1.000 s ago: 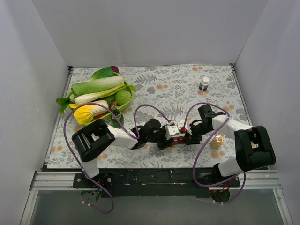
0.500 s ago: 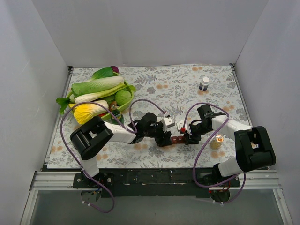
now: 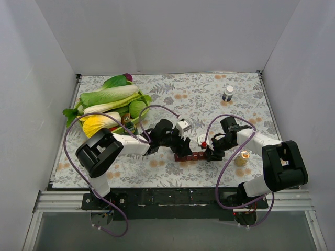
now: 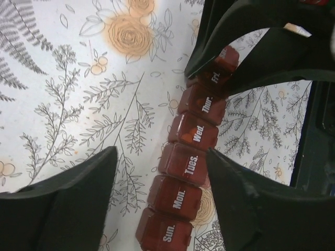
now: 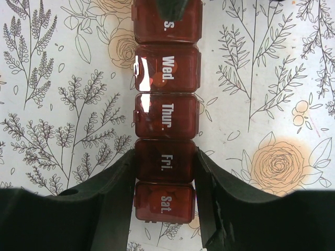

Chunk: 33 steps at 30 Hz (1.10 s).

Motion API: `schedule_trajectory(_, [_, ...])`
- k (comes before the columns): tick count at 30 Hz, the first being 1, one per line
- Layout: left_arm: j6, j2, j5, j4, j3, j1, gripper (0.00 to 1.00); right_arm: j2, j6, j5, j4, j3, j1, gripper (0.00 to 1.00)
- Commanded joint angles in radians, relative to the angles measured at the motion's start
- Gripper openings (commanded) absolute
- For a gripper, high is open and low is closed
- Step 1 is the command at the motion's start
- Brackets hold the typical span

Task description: Sort the pills into containers

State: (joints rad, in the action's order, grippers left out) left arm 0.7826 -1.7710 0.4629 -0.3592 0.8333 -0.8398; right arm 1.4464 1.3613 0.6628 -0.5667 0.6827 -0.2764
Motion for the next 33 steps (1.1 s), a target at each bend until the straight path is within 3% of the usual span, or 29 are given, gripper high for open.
schedule_trajectory(1, [-0.005,0.105,0.035,-0.061,-0.037,0.011,0.72,0.023,0.024,-0.058,0.001,-0.009,0.003,0.38])
schedule_trajectory(8, [-0.207,0.182,0.077,-0.067,-0.12,-0.022,0.82,0.037,0.021,-0.055,-0.007,0.001,0.003,0.39])
schedule_trajectory(19, [-0.347,0.068,-0.136,-0.001,-0.056,-0.116,0.89,0.042,0.018,-0.055,-0.012,0.005,0.005,0.39])
schedule_trajectory(33, [-0.249,0.035,-0.164,0.011,-0.013,-0.099,0.69,0.042,0.021,-0.06,-0.012,0.002,0.005,0.39])
